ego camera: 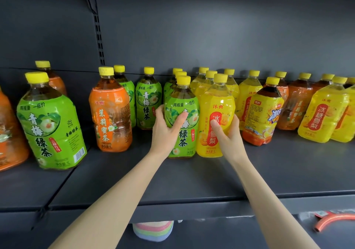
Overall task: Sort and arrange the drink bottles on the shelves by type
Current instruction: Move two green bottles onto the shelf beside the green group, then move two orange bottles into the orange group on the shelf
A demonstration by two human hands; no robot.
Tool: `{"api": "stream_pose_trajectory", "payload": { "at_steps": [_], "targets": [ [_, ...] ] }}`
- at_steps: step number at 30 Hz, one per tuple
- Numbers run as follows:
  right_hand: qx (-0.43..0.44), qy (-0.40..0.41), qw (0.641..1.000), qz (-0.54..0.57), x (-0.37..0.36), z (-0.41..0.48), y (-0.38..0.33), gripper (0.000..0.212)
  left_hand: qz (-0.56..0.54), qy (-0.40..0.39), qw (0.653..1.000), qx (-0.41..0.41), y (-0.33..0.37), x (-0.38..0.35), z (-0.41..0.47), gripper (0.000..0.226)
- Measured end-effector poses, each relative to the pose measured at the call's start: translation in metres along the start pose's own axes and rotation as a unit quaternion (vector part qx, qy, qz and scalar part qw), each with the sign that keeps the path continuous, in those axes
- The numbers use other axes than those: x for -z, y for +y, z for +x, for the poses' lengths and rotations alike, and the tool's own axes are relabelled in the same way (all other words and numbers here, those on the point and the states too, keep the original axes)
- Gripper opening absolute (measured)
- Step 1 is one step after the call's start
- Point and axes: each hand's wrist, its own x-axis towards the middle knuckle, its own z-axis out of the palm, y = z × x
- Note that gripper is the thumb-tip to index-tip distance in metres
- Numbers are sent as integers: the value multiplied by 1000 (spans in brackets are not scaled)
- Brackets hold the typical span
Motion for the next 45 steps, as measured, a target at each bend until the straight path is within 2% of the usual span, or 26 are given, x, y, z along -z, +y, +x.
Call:
{"api": "stream_pose_trajectory", "payload": {
  "at_steps": [3, 5, 8, 11, 14, 17, 21, 27, 30, 33, 35, 37, 40, 43, 45],
  "targets": [
    [-6, 2, 997, -71, 7, 1, -4, 99, 36, -23, 999, 7, 2, 6, 0, 67],
    [-8, -1, 994, -110, 10, -1, -11, 99, 86, -28, 996, 2, 6, 12, -1, 67],
    [8, 8, 979, -201, 15, -7, -25, 88, 189, -18, 982, -18, 18, 20, -6, 60],
    [52, 48, 953, -294, 20, -16, -35, 67, 322, 1, 946, -39, 33, 29, -14, 49],
    [103, 80, 934, -332, 18, -30, -47, 43, 360, 14, 930, -81, 40, 41, -24, 34],
    [150, 86, 937, -305, 4, -41, -61, 26, 350, 20, 929, -120, 47, 58, -35, 19],
    [180, 51, 947, -263, -28, -51, -79, 18, 355, 46, 919, -168, 51, 87, -46, 17],
    [198, -9, 957, -209, -101, -65, -98, 13, 303, 117, 923, -205, 35, 162, -55, 34],
    [196, -28, 964, -179, -147, -72, -102, 9, 296, 161, 913, -231, 22, 207, -58, 33],
    [185, -28, 968, -165, -194, -81, -102, 9, 265, 193, 919, -219, 5, 249, -55, 28],
    [166, -21, 975, -143, -220, -86, -102, 10, 241, 203, 931, -186, -4, 270, -51, 34],
    [133, -30, 985, -106, -242, -92, -104, 13, 212, 180, 950, -144, -14, 284, -45, 45],
    [86, -50, 993, -65, -268, -101, -108, 29, 165, 95, 978, -90, -29, 298, -32, 61],
    [41, -91, 995, 5, -287, -104, -108, 45, 98, 23, 994, -45, -40, 305, -25, 59],
    [12, -107, 993, 47, -298, -103, -103, 64, 80, 2, 996, -41, -45, 308, -23, 56]
  ]
}}
